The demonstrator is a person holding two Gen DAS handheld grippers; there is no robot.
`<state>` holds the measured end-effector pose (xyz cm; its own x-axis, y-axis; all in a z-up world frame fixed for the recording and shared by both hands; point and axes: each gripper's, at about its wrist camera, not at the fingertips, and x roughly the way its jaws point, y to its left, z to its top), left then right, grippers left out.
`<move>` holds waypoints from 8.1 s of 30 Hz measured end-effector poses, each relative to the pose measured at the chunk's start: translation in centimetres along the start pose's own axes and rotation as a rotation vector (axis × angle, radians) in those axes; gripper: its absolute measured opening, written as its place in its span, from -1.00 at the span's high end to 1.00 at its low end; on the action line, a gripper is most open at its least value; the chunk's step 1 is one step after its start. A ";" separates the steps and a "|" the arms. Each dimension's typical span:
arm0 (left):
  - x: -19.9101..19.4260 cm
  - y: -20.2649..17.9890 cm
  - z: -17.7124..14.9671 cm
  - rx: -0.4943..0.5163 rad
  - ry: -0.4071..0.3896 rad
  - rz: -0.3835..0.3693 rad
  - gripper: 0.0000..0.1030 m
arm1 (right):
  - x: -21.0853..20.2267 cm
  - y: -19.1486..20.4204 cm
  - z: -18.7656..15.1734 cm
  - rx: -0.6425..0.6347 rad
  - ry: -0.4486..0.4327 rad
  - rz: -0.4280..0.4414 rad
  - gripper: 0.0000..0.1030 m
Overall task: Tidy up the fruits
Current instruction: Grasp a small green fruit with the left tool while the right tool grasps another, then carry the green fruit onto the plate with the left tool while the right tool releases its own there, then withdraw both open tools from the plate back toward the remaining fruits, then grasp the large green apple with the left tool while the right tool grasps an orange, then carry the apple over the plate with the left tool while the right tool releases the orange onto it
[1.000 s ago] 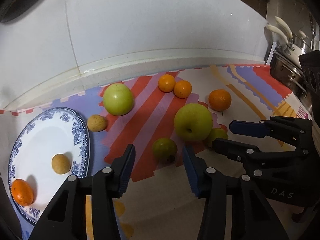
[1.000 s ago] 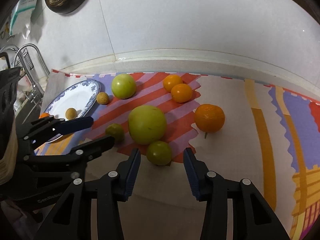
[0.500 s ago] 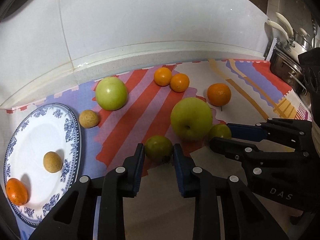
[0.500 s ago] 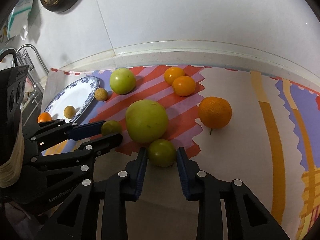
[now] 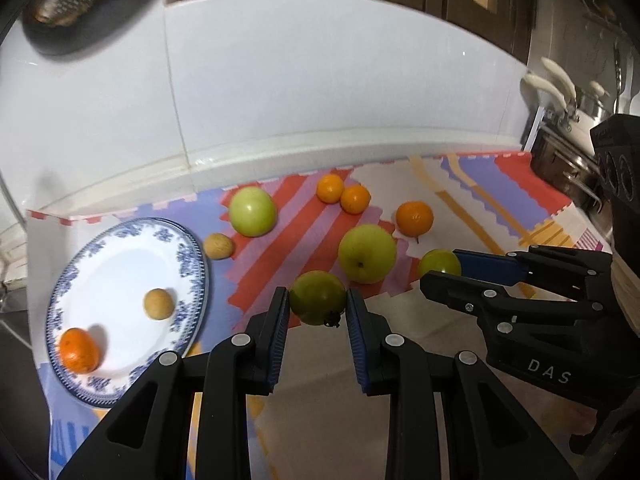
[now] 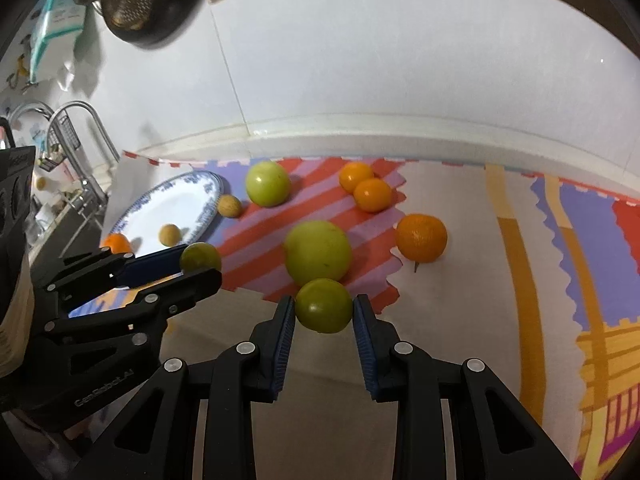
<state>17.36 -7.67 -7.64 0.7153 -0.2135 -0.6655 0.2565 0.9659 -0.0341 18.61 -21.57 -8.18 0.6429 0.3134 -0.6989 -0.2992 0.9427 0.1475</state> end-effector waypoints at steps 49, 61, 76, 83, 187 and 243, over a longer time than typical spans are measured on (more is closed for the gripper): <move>-5.5 16.6 0.3 -0.208 -0.065 0.228 0.44 | 4.3 16.2 8.2 -0.230 -0.066 0.174 0.39; 1.0 20.0 -1.1 -0.259 0.072 0.223 0.44 | 12.8 15.9 8.6 -0.223 0.067 0.185 0.40; 1.6 20.2 -1.5 -0.267 0.085 0.237 0.22 | 13.9 16.0 8.4 -0.218 0.068 0.185 0.23; -2.5 18.5 -0.7 -0.258 -0.001 0.268 0.22 | 10.0 15.3 8.5 -0.203 0.000 0.155 0.23; 4.2 -1.5 2.2 -0.084 0.034 -0.045 0.05 | 2.9 -5.3 3.2 -0.086 -0.009 -0.038 0.20; -8.2 17.5 -2.2 -0.184 -0.020 0.209 0.05 | 3.4 18.0 4.1 -0.257 -0.004 0.142 0.20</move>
<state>14.52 11.31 -4.39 0.7531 -0.0083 -0.6578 -0.0184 0.9993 -0.0336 18.32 -3.08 -5.02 0.5842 0.4409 -0.6814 -0.5551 0.8296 0.0609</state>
